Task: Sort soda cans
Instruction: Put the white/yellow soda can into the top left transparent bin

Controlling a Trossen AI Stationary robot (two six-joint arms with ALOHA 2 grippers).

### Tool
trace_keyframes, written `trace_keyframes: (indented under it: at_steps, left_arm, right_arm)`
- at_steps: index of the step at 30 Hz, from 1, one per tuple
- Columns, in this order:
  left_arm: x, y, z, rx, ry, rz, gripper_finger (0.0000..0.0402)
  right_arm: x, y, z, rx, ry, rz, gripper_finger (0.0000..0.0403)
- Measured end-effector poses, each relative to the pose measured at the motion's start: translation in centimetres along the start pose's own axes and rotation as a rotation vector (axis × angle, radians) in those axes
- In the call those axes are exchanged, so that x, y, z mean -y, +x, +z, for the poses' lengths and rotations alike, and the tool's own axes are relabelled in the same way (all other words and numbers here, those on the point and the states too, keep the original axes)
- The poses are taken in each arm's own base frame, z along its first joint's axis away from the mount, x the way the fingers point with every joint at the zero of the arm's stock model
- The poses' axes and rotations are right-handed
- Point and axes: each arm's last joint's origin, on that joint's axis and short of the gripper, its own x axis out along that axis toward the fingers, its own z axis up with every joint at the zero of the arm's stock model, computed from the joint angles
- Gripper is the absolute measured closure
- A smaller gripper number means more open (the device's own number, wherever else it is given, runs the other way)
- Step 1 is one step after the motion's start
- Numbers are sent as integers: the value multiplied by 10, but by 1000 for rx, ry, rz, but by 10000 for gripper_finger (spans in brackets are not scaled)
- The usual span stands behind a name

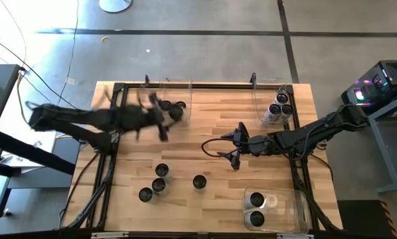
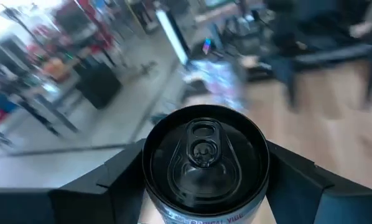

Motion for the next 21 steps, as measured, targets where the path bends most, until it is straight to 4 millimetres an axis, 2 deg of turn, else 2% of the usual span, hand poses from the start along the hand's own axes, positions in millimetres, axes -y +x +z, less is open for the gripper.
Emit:
trace_keyframes:
  at_steps: [3, 6, 11, 15, 18, 21]
  left_arm:
    - [-39, -11, -1, 48, 17, 50, 150]
    - [-74, -15, -10, 77, -13, 80, 151]
    - [-120, 1, -47, -58, -27, 109, 151]
    - [-160, 8, -81, -142, -109, 183, 151]
    - [-178, 15, -106, -158, -200, 101, 151]
    - [-184, 27, -127, -159, -257, -24, 151]
  right_arm:
    - [0, 0, 0, 0, -8, 0, 61]
    - [0, 0, 0, 0, -11, -1, 61]
    - [1, 0, 0, 4, -10, -15, 61]
    - [1, 0, 0, 5, -1, -20, 61]
    - [1, 0, 0, 5, -3, -20, 61]
    - [1, 0, 0, 8, -8, -30, 61]
